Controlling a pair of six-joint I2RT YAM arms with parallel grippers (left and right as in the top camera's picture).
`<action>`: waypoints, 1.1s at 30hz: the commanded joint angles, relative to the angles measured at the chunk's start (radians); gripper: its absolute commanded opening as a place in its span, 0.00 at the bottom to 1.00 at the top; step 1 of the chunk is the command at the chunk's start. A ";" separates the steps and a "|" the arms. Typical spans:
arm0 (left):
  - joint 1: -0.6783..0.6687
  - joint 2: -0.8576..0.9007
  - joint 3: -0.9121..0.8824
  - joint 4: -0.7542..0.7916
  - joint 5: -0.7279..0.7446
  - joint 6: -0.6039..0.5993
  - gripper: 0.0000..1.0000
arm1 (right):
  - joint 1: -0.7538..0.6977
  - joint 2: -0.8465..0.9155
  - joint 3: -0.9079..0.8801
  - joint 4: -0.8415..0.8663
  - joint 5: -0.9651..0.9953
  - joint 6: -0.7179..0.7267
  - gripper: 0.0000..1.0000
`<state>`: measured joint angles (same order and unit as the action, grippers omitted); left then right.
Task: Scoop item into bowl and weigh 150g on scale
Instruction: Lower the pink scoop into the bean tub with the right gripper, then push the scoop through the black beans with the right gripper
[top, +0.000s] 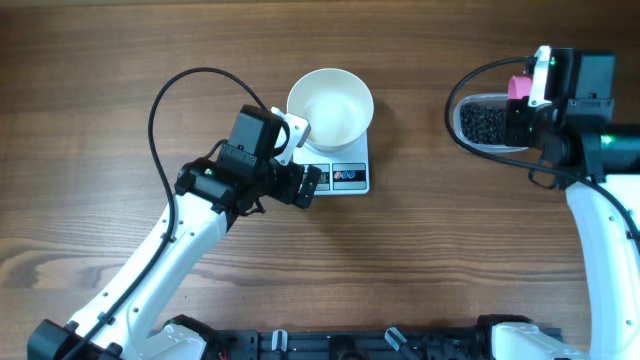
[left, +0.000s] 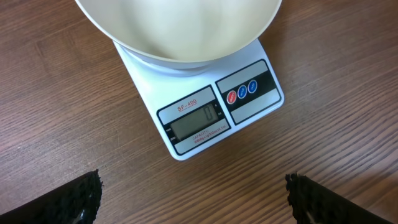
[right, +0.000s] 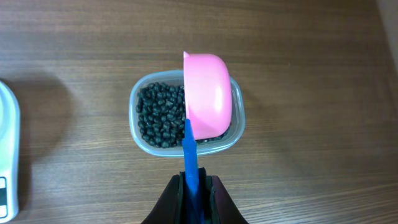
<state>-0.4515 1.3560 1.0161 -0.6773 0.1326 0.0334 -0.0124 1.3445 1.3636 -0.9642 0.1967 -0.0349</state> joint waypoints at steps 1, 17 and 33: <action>0.005 -0.010 0.016 0.000 0.019 0.015 1.00 | -0.002 0.040 -0.003 0.005 0.028 -0.045 0.04; 0.005 -0.010 0.016 0.000 0.019 0.015 1.00 | -0.149 0.145 -0.003 0.014 -0.177 -0.119 0.04; 0.005 -0.010 0.016 0.000 0.019 0.015 1.00 | -0.237 0.202 -0.049 0.068 -0.272 -0.275 0.04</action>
<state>-0.4515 1.3560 1.0161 -0.6773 0.1329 0.0334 -0.2459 1.5143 1.3281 -0.9070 -0.0597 -0.2890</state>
